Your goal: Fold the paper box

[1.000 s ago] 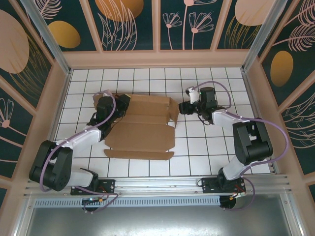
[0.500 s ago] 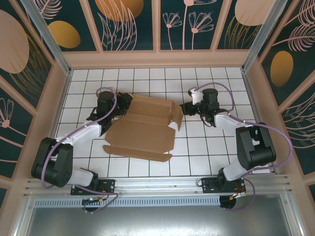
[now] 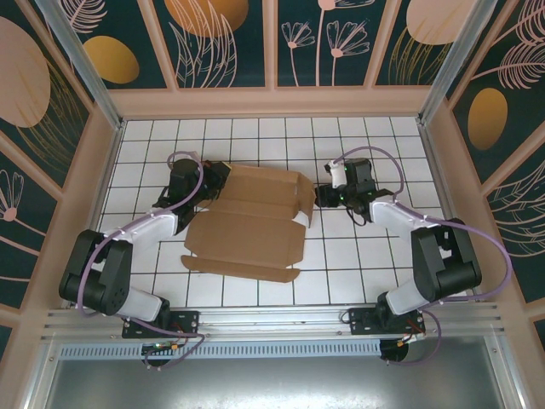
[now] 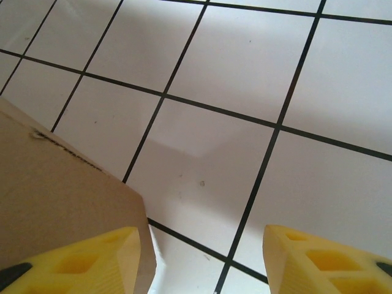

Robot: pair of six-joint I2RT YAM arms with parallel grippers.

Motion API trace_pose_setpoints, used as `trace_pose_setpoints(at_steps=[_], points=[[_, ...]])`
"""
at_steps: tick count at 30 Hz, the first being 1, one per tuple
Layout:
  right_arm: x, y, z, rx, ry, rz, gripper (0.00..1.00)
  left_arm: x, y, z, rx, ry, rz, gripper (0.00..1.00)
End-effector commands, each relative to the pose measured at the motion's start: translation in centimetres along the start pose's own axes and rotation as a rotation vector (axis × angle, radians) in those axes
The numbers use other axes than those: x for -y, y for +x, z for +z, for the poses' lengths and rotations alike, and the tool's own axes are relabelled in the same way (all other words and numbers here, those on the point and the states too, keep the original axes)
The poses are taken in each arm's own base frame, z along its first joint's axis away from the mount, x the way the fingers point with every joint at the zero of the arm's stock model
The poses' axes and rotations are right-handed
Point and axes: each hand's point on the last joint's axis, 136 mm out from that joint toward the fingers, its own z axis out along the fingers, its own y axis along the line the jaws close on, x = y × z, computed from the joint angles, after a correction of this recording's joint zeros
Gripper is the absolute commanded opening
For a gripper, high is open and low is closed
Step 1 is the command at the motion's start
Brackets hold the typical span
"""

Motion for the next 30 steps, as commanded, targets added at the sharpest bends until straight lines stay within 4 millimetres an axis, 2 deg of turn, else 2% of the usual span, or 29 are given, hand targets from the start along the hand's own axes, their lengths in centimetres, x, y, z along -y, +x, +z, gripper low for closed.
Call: trace_pose_setpoints(at_steps=[1, 5, 8, 13, 18, 24, 30], points=[[-1.7, -1.8, -0.9, 0.001, -0.041, -0.021, 0.56, 0.8, -0.3, 0.4, -0.006, 0.015, 0.015, 0.00], [-3.6, -1.9, -0.3, -0.042, -0.109, -0.050, 0.56, 0.8, -0.3, 0.6, -0.011, 0.017, 0.007, 0.00], [-3.8, -2.2, 0.3, -0.056, -0.098, -0.074, 0.56, 0.9, -0.3, 0.8, -0.014, 0.023, 0.005, 0.00], [-4.3, -2.8, -0.1, -0.021, -0.105, -0.100, 0.56, 1.2, -0.2, 0.8, -0.020, 0.034, 0.008, 0.00], [-5.1, -1.8, -0.4, 0.030, -0.096, -0.119, 0.61, 1.3, 0.3, 0.4, -0.038, 0.064, 0.019, 0.00], [-6.3, -0.5, -1.1, 0.106, -0.089, -0.167, 0.61, 1.6, 1.3, -0.7, -0.065, 0.137, 0.062, 0.00], [-6.1, 0.8, -0.7, 0.132, -0.048, -0.188, 0.60, 0.6, 2.6, -1.8, -0.097, 0.159, 0.118, 0.00]])
